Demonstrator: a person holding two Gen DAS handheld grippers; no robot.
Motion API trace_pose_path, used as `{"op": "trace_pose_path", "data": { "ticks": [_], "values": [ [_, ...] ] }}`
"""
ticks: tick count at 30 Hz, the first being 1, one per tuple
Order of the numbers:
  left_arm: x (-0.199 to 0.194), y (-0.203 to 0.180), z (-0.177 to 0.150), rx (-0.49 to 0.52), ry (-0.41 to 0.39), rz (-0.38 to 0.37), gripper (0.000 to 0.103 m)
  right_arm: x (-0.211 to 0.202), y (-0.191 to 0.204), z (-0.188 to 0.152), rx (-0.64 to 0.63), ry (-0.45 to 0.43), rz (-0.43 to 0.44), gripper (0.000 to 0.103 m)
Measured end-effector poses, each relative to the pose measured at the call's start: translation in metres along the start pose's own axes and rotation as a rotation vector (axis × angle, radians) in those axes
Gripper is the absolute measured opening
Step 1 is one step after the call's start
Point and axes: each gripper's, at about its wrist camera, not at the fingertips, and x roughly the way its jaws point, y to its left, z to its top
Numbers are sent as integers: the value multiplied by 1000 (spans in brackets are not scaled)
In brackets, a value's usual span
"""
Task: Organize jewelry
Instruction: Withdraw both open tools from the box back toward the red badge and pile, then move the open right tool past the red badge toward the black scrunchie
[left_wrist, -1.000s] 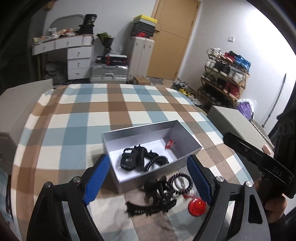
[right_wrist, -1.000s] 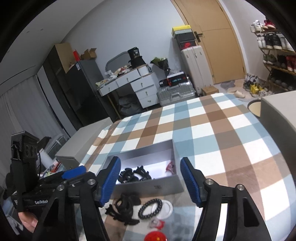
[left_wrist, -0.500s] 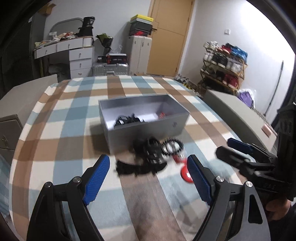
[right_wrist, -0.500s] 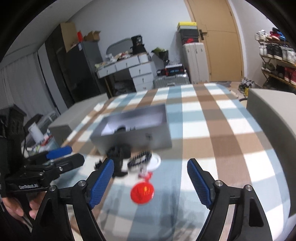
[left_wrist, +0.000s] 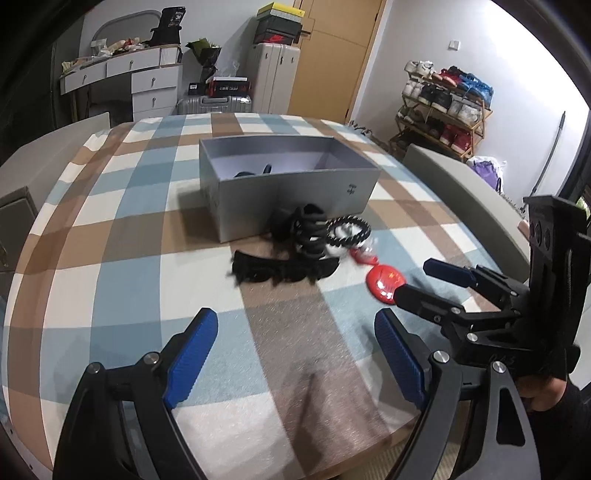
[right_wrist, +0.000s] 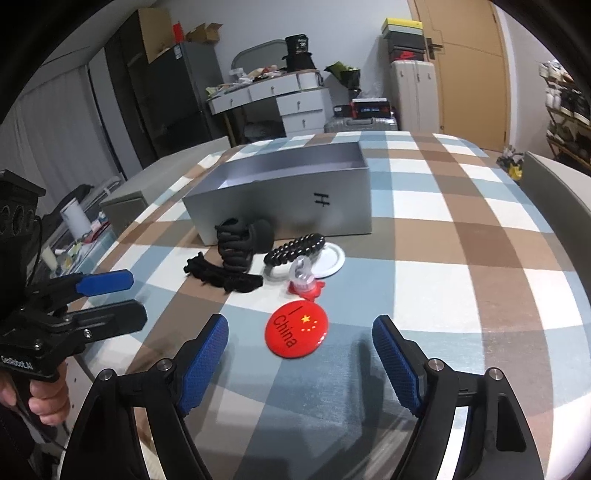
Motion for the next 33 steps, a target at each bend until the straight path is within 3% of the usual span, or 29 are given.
{"op": "trace_pose_path", "data": {
  "ticks": [3, 5, 7, 9, 12, 17, 18, 19, 21, 23, 30, 33],
  "values": [
    [1, -1, -3, 24, 1, 21, 84, 8, 7, 1, -27, 31, -48, 77],
    [-1, -2, -4, 41, -6, 26, 84, 16, 19, 3, -115, 67, -101, 71],
    [-4, 0, -4, 34, -18, 31, 84, 21, 26, 3, -161, 92, -117, 57],
    [-4, 3, -3, 24, -18, 27, 84, 23, 28, 4, -152, 95, -102, 54],
    [-4, 6, -3, 15, -14, 32, 84, 22, 26, 4, -143, 96, -109, 41],
    [-2, 10, -4, -3, 0, 39, 84, 15, 24, 1, -135, 73, -94, 39],
    [-2, 10, -4, -6, 2, 39, 84, 13, 25, 2, -130, 50, -95, 21],
    [-2, 10, -4, -10, 6, 38, 84, 7, 23, 4, -118, 21, -88, 12],
    [-4, 10, -3, -17, 8, 33, 84, 4, 19, 6, -92, 5, -78, 5],
    [-5, 8, -2, -14, 9, 23, 84, 11, 15, 3, -85, 52, -79, 4],
    [-6, 5, 0, -5, 3, 29, 84, 7, 14, 0, -66, 33, -58, 7],
    [-4, 7, 0, -12, 13, 27, 84, 6, 12, -1, -47, 38, -33, 18]
  ]
}}
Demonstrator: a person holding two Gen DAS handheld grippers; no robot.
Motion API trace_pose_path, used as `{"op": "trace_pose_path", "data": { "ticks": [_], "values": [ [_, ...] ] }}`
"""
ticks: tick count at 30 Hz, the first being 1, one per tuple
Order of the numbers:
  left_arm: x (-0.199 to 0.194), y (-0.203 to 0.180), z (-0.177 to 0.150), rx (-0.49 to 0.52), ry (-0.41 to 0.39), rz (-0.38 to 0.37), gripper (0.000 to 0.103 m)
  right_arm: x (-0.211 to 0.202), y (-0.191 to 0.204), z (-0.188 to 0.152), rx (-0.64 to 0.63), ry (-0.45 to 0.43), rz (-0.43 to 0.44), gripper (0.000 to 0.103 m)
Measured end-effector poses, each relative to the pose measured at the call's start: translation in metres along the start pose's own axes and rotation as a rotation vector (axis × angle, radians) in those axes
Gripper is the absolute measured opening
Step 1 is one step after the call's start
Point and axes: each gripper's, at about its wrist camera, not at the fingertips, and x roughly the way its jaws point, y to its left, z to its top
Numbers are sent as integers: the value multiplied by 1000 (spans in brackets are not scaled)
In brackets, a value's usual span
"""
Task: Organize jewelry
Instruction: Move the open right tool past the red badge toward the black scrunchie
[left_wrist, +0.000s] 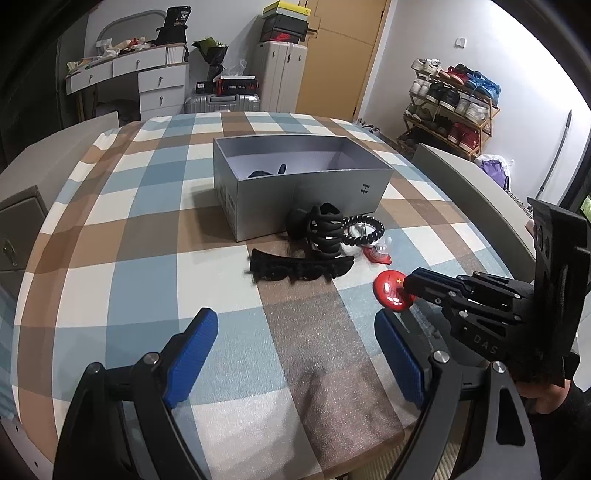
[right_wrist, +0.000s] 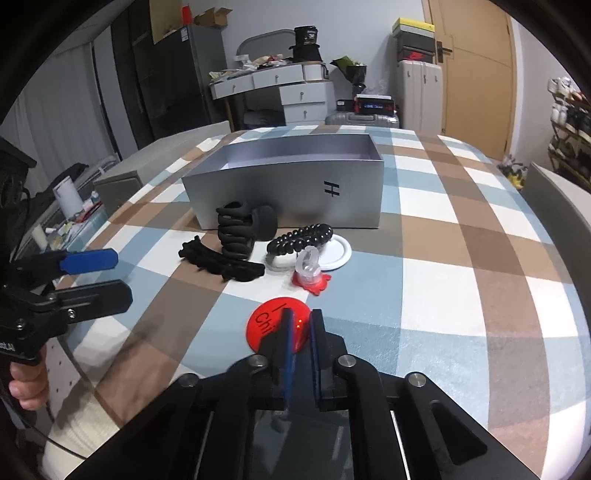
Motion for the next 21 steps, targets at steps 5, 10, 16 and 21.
{"op": "trace_pose_path", "data": {
  "ticks": [5, 10, 16, 21],
  "values": [
    [3, 3, -1, -16, 14, -12, 84, 6, 15, -1, -51, 20, 12, 43],
    [4, 6, -3, -44, 23, -31, 84, 15, 30, -1, -129, 32, -70, 45],
    [2, 11, -5, -42, 13, -14, 84, 17, 34, 1, -149, 46, -86, 45],
    [-2, 22, -6, -76, -1, -16, 84, 15, 30, 0, -111, 40, -44, 41]
  ]
}}
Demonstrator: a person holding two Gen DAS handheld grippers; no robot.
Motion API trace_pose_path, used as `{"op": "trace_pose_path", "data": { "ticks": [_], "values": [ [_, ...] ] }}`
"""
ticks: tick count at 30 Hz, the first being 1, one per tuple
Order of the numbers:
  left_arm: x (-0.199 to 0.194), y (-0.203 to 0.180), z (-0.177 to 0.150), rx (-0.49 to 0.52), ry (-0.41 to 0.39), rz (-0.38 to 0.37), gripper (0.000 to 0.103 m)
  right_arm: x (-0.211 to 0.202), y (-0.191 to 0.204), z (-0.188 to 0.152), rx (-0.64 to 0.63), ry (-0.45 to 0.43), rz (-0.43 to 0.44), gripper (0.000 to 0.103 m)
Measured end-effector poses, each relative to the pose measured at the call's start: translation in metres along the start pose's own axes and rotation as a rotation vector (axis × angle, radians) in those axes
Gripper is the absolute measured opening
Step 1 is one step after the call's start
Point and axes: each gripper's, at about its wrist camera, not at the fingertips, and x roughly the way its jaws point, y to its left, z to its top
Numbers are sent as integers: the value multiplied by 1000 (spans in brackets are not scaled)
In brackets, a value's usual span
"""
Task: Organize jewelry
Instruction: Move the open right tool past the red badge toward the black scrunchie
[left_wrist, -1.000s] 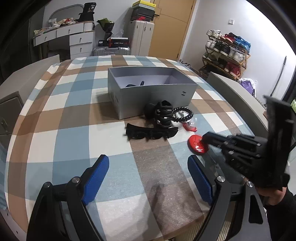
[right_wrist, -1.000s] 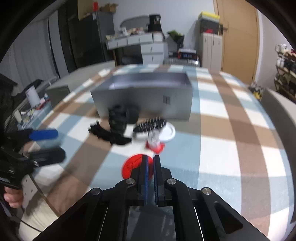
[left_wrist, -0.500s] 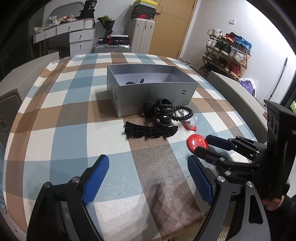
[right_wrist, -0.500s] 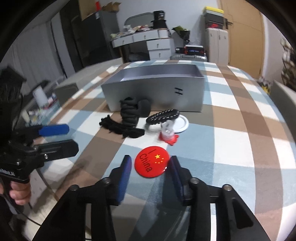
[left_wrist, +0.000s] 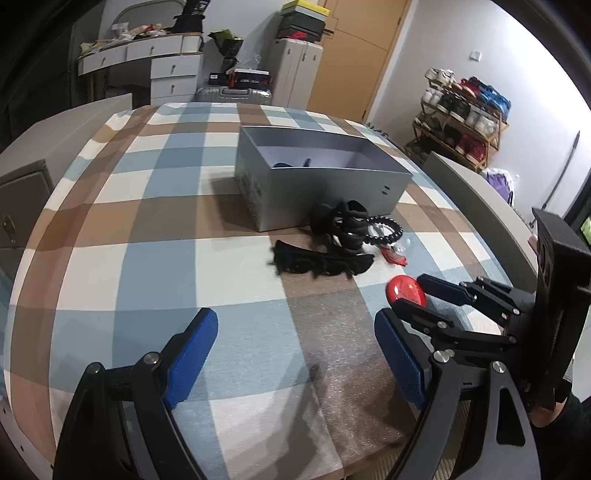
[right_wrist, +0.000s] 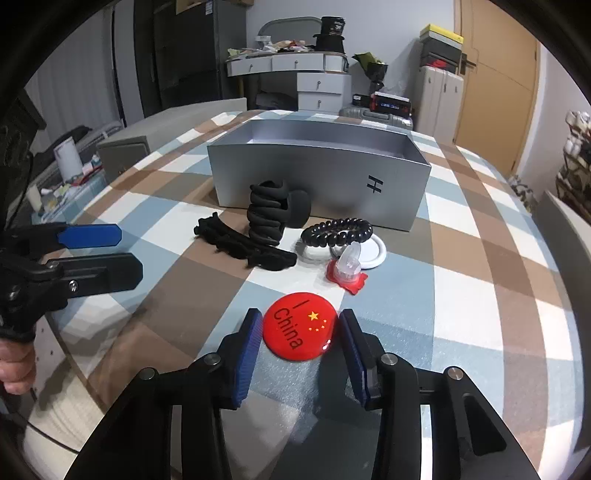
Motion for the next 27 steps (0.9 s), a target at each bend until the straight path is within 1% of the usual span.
{"op": "trace_pose_path", "data": {
  "ticks": [1, 3, 4, 5, 6, 8, 10, 12, 14, 15, 16, 17, 19, 20, 22, 23, 24, 25, 27],
  "values": [
    [0, 2, 0, -7, -1, -2, 84, -1, -3, -1, 20, -6, 20, 41],
    [0, 5, -1, -19, -2, -4, 84, -3, -5, -2, 46, -13, 35, 41],
    [0, 6, -1, -24, -1, -6, 84, -5, -7, -2, 56, -21, 39, 24],
    [0, 8, -2, -29, 0, -9, 84, -8, -11, -1, 78, -35, 54, 17],
    [0, 9, -2, -32, 1, -12, 84, -9, -12, -1, 90, -37, 63, 14],
    [1, 10, -2, -35, 5, -16, 84, -7, -12, 0, 78, -23, 44, 10],
    [1, 10, -2, -35, 4, -20, 84, -9, -9, 0, 67, -27, 34, 11],
    [-1, 11, -2, -36, -2, -20, 84, -11, -10, 0, 88, -36, 59, 15],
    [-1, 12, -2, -39, -4, -23, 84, -12, -10, -1, 113, -39, 97, 29],
    [-2, 12, -2, -40, -4, -25, 84, -11, -9, -2, 118, -35, 105, 46],
    [-1, 13, -3, -42, -3, -25, 84, -13, -6, -2, 115, -46, 107, 53],
    [-1, 14, -3, -43, -2, -27, 84, -12, -3, -2, 102, -48, 105, 53],
    [-1, 15, -3, -48, 1, -30, 84, -8, 3, -2, 68, -28, 71, 56],
    [0, 16, -4, -51, 2, -31, 84, -4, 9, -2, 34, -9, 36, 57],
    [0, 18, -5, -57, 3, -36, 84, -3, 21, -3, -38, -8, -27, 57],
    [0, 19, -5, -58, 2, -37, 84, -4, 25, -3, -57, -15, -45, 55],
    [0, 19, -5, -59, 2, -37, 84, -4, 25, -3, -58, -13, -43, 52],
    [1, 20, -4, -59, 0, -36, 84, -5, 25, -3, -56, -14, -30, 46],
    [2, 23, -2, -56, -2, -31, 84, -6, 26, -5, -71, -27, -28, 40]
  ]
}}
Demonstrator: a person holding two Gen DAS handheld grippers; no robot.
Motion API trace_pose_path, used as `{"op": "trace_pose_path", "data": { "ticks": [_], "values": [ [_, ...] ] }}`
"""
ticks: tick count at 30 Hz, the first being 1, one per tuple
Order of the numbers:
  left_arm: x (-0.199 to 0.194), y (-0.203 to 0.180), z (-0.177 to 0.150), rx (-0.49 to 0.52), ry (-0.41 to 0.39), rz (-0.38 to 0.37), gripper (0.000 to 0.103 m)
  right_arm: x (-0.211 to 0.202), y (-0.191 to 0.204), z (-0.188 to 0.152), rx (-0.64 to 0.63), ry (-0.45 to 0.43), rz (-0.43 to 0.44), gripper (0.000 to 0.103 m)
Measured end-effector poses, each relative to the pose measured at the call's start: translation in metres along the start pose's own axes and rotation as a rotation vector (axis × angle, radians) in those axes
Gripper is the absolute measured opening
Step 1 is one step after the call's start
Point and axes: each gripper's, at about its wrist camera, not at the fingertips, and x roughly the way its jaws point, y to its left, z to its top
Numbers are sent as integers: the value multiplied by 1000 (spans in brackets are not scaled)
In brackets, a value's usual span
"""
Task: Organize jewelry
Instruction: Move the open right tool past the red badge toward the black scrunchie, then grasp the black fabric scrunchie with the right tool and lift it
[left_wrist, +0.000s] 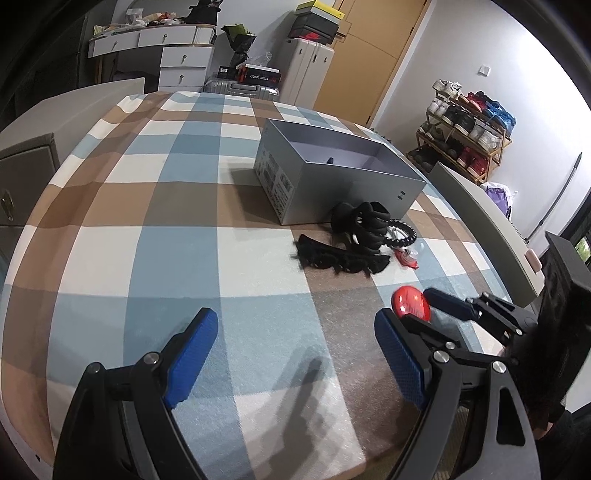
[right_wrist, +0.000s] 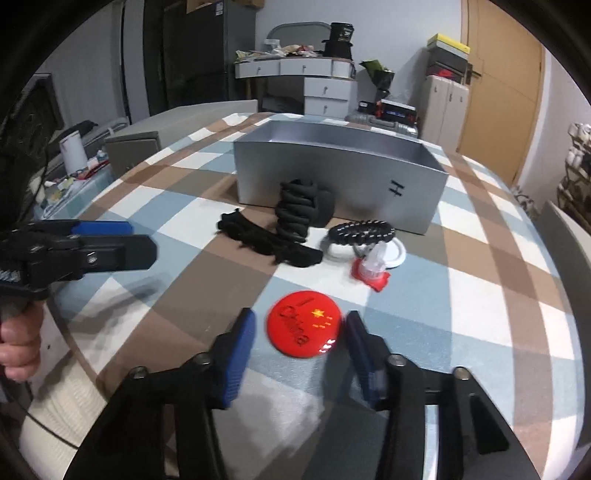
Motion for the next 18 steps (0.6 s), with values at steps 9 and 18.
{"op": "trace_pose_path", "data": {
  "ticks": [9, 18],
  "values": [
    [-1, 4, 15, 13, -23, -3, 84, -10, -15, -2, 66, -63, 45, 15],
    [1, -2, 19, 53, -28, 0, 84, -9, -26, -3, 146, -43, 138, 16]
  ]
}}
